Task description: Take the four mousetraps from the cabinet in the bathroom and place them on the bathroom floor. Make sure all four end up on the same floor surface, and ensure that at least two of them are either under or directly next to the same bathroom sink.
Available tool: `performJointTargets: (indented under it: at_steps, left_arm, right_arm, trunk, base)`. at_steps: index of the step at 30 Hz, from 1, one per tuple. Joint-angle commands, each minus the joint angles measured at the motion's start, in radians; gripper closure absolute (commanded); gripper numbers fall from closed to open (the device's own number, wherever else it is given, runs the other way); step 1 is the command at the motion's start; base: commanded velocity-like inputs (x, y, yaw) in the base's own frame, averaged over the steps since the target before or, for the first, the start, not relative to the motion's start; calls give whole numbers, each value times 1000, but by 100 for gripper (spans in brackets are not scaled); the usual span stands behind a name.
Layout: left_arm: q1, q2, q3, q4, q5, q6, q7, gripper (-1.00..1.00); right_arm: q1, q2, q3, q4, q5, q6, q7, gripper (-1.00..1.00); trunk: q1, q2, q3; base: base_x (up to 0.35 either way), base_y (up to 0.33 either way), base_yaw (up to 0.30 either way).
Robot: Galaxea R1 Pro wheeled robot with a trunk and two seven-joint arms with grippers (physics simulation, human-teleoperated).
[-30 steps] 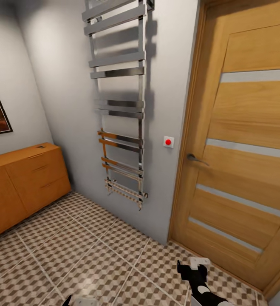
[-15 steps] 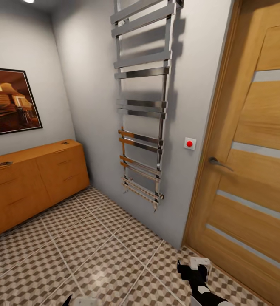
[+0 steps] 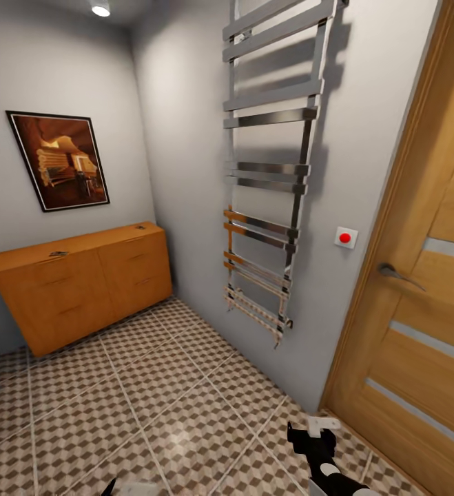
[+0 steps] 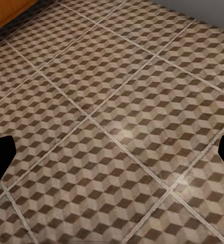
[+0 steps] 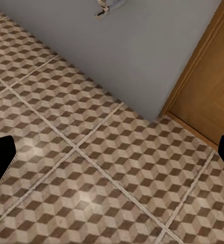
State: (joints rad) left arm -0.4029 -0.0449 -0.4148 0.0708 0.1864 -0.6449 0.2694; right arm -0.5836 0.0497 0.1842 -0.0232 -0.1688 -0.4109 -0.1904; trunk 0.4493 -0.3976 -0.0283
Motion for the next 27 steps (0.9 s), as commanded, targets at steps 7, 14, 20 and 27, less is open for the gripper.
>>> performJointTargets:
  at_steps: [7, 14, 20, 27]
  left_arm:
    - [-2, -1, -9, 4, 7, -6, 2, -100]
    - [-2, -1, -9, 5, 7, -6, 2, -100]
    - [-2, -1, -9, 5, 7, -5, 1, -100]
    - [-2, -2, -9, 5, 8, -5, 1, -100]
  right_arm:
    - [-1, 1, 9, 1, -9, -3, -3, -100]
    - [-1, 1, 9, 1, -9, -3, -3, -100]
    - [-1, 1, 9, 1, -9, -3, -3, -100]
    - [-1, 1, 9, 1, -9, -3, -3, -100]
  trunk:
    - [1, -2, -2]
    - [1, -2, -2]
    - [1, -2, -2]
    - [1, -2, -2]
  base:
    - [0, 0, 285]
    - [0, 0, 285]
    - [0, 0, 285]
    - [0, 0, 285]
